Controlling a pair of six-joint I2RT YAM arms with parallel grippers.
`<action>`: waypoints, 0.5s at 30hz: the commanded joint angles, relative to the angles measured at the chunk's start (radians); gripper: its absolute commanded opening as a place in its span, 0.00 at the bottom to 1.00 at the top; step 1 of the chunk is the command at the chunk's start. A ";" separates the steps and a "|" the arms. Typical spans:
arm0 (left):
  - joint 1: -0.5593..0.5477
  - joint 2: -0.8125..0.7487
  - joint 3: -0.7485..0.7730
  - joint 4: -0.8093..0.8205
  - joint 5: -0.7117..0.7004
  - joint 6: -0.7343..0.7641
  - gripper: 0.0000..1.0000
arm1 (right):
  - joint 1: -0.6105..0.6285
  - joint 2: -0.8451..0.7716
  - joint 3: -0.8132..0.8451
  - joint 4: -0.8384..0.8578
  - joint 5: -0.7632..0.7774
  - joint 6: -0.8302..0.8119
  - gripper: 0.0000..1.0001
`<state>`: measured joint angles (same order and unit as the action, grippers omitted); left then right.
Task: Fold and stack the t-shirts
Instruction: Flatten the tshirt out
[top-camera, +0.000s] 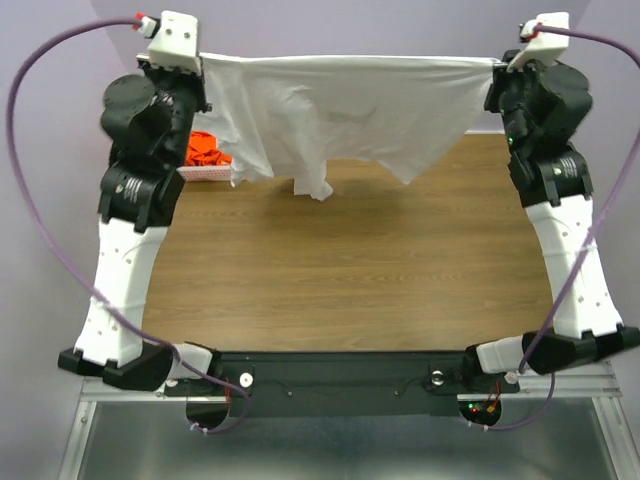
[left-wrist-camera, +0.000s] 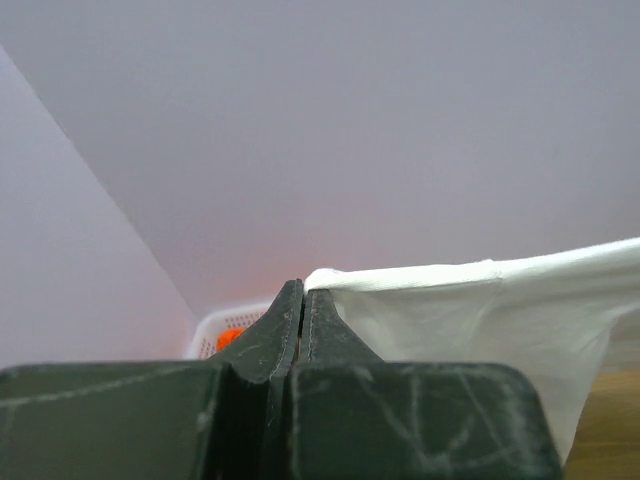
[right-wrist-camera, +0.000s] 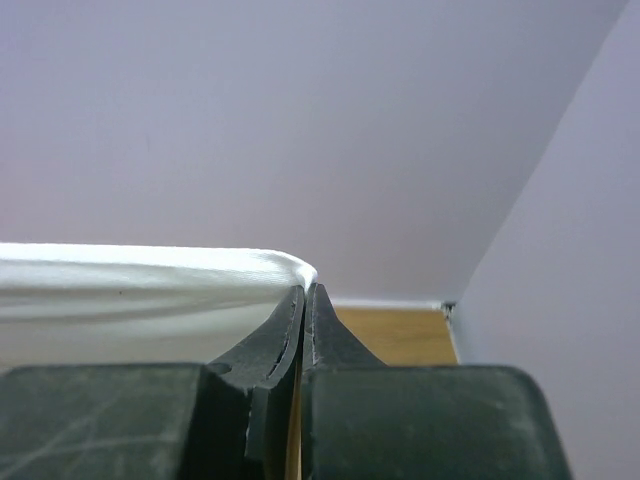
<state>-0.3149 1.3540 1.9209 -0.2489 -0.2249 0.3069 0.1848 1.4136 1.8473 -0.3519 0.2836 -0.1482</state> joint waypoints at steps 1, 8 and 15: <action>0.017 -0.144 0.052 0.140 0.051 0.081 0.00 | -0.021 -0.132 -0.002 0.122 0.039 -0.106 0.01; 0.019 -0.182 0.125 0.137 0.179 0.110 0.00 | -0.022 -0.229 0.018 0.140 0.014 -0.172 0.01; 0.017 -0.078 0.228 0.140 0.266 0.158 0.00 | -0.021 -0.242 0.030 0.149 0.026 -0.209 0.01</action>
<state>-0.3145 1.2293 2.0987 -0.1989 0.0486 0.3996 0.1848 1.1522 1.8618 -0.2447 0.2054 -0.2920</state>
